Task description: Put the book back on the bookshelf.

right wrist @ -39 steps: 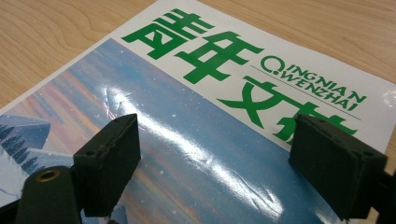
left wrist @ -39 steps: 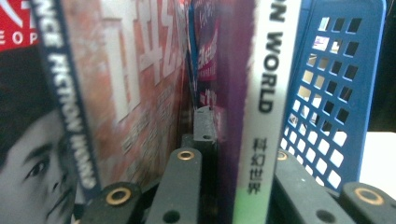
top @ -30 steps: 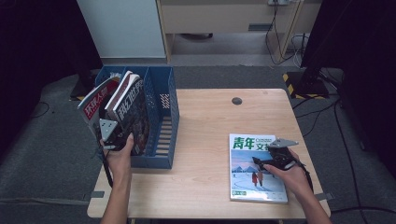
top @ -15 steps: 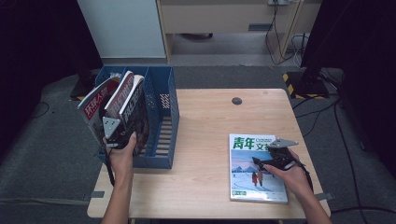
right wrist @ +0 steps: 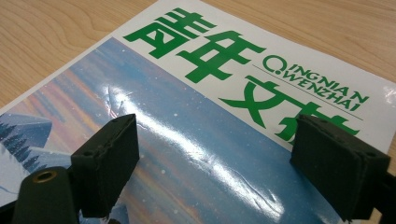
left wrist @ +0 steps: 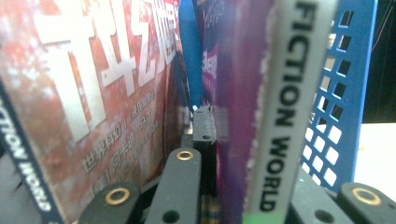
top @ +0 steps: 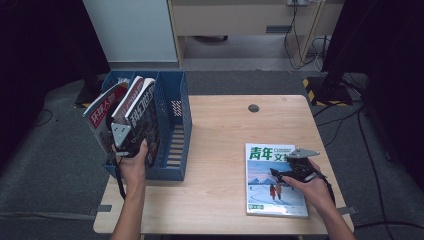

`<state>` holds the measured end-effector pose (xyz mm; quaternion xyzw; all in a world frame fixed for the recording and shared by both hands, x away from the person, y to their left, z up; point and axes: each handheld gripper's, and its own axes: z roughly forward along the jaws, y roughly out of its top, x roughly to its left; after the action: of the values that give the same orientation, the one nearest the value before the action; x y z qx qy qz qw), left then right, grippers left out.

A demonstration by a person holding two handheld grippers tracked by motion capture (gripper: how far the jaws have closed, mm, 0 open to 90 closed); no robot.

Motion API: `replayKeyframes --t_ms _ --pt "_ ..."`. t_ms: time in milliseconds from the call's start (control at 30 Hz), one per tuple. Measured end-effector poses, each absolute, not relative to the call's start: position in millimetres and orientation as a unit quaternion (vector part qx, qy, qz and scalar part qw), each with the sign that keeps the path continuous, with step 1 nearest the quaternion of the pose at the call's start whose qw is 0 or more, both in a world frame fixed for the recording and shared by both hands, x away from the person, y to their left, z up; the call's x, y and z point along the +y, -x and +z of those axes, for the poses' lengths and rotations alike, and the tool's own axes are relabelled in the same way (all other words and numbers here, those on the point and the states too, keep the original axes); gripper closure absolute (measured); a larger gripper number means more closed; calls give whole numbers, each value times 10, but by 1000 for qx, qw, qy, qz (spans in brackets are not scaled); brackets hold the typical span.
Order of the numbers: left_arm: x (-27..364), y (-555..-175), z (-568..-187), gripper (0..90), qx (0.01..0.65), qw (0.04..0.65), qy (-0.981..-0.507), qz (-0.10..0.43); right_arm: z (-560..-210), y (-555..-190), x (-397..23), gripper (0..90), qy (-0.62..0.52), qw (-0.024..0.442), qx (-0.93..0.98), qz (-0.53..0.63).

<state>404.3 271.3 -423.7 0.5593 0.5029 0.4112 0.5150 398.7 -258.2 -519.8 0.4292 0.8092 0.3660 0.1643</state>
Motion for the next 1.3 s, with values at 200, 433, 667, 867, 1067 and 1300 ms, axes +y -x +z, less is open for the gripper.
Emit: replayKeyframes --t_ms 200,433,667,867,1067,1300 --pt "2733 -4092 -4201 827 502 521 -546 423 -5199 -3987 -2583 152 -429 164 809 367" --pt "2744 -4135 -4255 826 502 524 -541 424 -5202 -3989 -2585 153 -426 167 810 366" --pt "2748 -4153 -4325 825 507 526 -538 419 -5202 -3988 -2586 154 -425 168 810 367" --pt "2788 -4131 -4325 820 515 520 -542 413 -5203 -3987 -2584 153 -425 168 811 366" --pt "2784 -4063 -4323 783 523 509 -543 416 -5201 -3985 -2581 153 -425 168 811 365" --pt "2764 -4002 -4296 683 522 515 -540 414 -5199 -3982 -2579 153 -427 166 811 365"
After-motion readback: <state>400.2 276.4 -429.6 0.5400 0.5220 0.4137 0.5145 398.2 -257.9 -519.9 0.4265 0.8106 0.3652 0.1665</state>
